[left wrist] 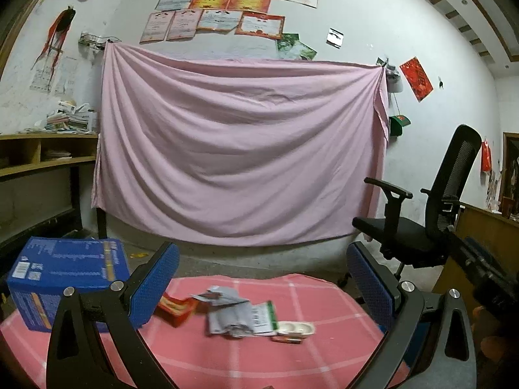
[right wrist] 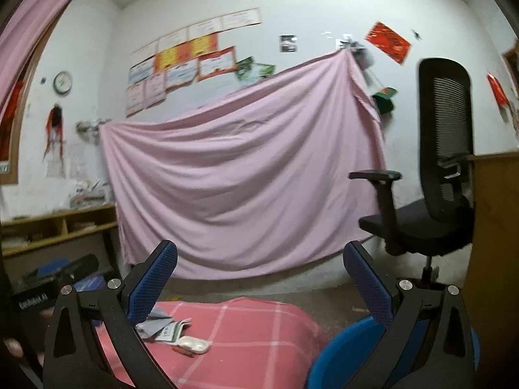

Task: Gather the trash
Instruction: 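Move both tools back over the table toward the mask and case, then reach the right tool to the white plastic case while the left tool reaches the grey mask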

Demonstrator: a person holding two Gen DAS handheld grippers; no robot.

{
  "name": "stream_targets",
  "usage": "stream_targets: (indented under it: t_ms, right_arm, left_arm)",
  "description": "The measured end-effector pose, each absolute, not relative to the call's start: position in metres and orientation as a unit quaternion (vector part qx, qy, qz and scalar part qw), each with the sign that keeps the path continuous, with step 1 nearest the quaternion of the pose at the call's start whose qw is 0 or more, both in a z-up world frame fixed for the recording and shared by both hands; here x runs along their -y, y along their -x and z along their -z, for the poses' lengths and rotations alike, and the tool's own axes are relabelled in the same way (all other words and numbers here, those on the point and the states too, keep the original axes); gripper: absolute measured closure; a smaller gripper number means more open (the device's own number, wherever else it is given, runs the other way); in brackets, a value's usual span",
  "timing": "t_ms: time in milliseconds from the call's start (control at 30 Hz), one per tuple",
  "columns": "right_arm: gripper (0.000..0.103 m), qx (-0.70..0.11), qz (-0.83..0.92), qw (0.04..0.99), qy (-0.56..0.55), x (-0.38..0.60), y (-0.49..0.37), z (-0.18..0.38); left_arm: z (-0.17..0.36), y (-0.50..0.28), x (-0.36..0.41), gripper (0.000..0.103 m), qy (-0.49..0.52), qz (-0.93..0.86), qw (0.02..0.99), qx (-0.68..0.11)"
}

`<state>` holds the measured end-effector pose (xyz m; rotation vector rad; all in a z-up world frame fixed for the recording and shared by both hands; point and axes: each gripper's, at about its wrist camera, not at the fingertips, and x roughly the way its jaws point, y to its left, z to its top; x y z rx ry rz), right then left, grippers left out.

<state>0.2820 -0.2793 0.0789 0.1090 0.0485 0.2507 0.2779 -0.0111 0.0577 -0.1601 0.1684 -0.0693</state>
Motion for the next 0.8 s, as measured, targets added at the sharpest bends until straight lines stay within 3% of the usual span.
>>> stream_targets:
  t_ms: [433, 800]
  right_arm:
    - [0.000, -0.093, -0.155, 0.983, -0.009, 0.219, -0.315, -0.059]
    - [0.004, -0.234, -0.142, 0.962, 0.004, 0.200, -0.357, -0.030]
  left_arm:
    - [-0.021, -0.297, -0.040, 0.003, 0.089, 0.041, 0.977, -0.190]
    - [-0.002, -0.339, -0.020, 0.009, 0.109, 0.134, 0.937, -0.304]
